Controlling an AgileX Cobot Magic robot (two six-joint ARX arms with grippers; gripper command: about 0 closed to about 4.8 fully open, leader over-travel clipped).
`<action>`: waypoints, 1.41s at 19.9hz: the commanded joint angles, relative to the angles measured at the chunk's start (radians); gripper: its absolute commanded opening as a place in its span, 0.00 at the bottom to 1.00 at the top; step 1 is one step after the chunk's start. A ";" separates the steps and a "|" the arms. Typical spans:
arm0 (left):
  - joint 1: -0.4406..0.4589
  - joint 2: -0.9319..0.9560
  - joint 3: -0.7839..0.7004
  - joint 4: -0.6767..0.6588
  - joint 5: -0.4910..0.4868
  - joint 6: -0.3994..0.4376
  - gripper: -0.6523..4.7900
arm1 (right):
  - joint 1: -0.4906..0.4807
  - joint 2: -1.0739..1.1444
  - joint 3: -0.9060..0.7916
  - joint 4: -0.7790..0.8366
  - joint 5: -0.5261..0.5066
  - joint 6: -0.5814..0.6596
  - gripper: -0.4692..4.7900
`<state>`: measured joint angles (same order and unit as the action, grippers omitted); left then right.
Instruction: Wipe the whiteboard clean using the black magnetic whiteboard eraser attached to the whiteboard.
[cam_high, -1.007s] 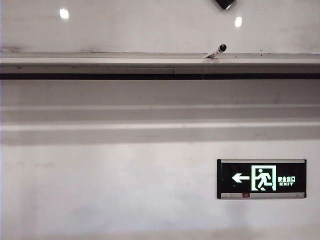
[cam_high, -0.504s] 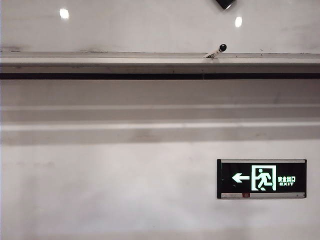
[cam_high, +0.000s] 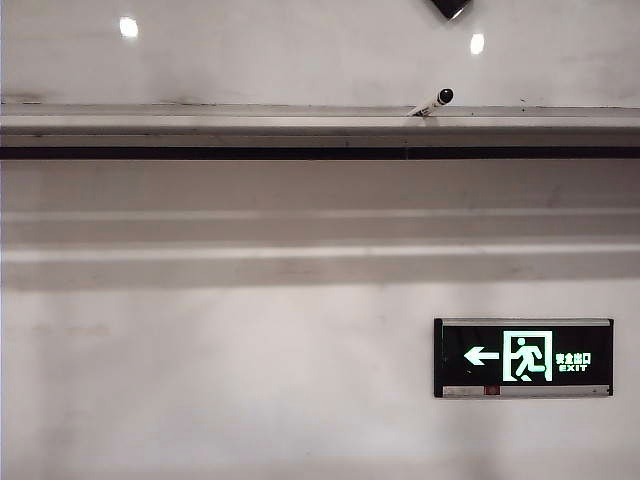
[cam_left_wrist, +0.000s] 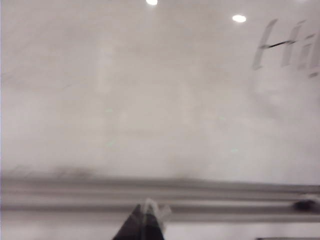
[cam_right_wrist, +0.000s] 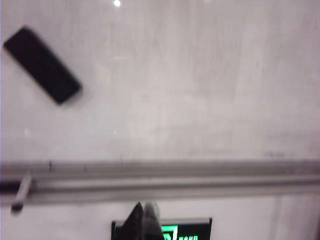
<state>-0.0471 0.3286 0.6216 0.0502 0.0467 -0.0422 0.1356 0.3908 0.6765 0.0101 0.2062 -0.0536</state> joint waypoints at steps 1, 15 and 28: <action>0.000 0.128 0.159 -0.047 0.072 -0.001 0.11 | 0.000 0.098 0.098 0.019 -0.001 -0.003 0.08; -0.051 0.533 0.728 -0.336 0.274 -0.021 0.11 | 0.000 0.411 0.403 0.029 -0.164 -0.015 0.08; -0.435 0.679 0.806 -0.385 -0.166 0.096 0.11 | 0.104 0.710 0.624 0.069 -0.284 -0.146 0.08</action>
<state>-0.4679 0.9970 1.4128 -0.3149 -0.0631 -0.0013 0.2169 1.0824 1.2766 0.0669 -0.0780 -0.1570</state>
